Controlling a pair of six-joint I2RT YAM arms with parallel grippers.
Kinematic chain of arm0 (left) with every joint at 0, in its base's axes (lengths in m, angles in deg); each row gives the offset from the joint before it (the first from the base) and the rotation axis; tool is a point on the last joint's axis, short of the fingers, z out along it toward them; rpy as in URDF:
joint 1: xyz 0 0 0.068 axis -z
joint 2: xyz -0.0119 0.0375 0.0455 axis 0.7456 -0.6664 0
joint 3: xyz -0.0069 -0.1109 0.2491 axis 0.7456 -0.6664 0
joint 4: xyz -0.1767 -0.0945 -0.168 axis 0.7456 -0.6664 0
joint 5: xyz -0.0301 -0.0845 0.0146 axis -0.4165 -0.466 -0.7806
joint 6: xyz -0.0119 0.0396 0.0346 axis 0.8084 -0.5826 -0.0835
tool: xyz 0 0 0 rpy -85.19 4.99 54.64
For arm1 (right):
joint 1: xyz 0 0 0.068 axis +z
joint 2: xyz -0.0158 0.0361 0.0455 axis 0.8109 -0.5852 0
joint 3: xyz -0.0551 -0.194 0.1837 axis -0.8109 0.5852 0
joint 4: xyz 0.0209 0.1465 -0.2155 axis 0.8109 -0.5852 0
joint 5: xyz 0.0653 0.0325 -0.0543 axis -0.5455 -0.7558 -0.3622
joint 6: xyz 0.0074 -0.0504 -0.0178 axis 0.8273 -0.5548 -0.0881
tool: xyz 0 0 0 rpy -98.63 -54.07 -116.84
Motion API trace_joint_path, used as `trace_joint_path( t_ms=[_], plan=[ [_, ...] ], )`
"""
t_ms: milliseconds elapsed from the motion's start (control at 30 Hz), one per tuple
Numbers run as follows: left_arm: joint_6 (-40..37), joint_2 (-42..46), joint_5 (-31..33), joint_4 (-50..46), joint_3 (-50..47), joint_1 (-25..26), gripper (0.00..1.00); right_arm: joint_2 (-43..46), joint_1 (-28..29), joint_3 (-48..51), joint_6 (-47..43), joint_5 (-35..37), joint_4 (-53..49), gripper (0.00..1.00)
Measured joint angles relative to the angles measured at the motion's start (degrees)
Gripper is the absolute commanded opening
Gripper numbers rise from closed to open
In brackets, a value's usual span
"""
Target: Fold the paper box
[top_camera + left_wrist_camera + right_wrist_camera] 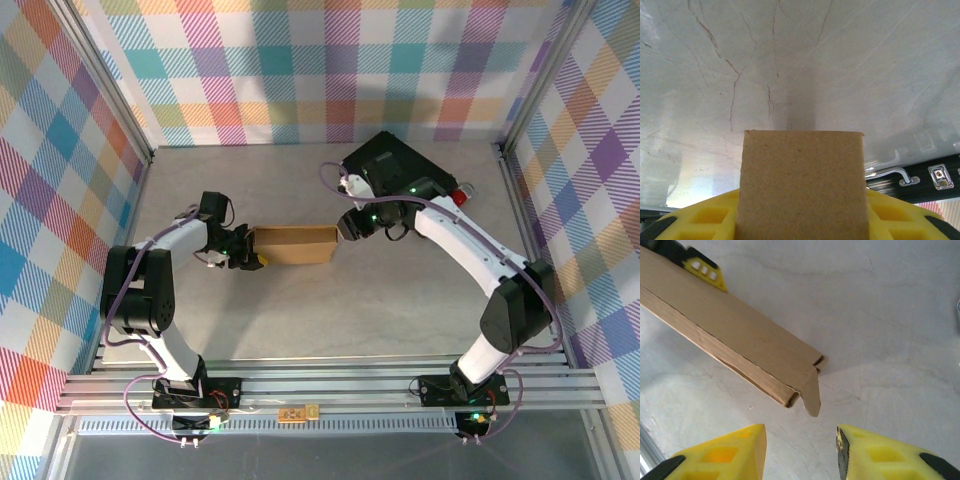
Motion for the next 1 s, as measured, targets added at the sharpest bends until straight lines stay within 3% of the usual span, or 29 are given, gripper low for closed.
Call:
trace_joint_path(
  t_ms=[633,1000],
  plan=[
    [0.5,-0.6,-0.3,-0.7,0.3,-0.2,0.00,-5.7,2.0,-4.2,-0.9,1.4,-1.9,0.08],
    [3.8,-1.2,0.1,-4.6,2.1,-0.4,0.00,-8.8,2.6,-7.8,2.3,3.4,-3.3,0.01]
  ],
)
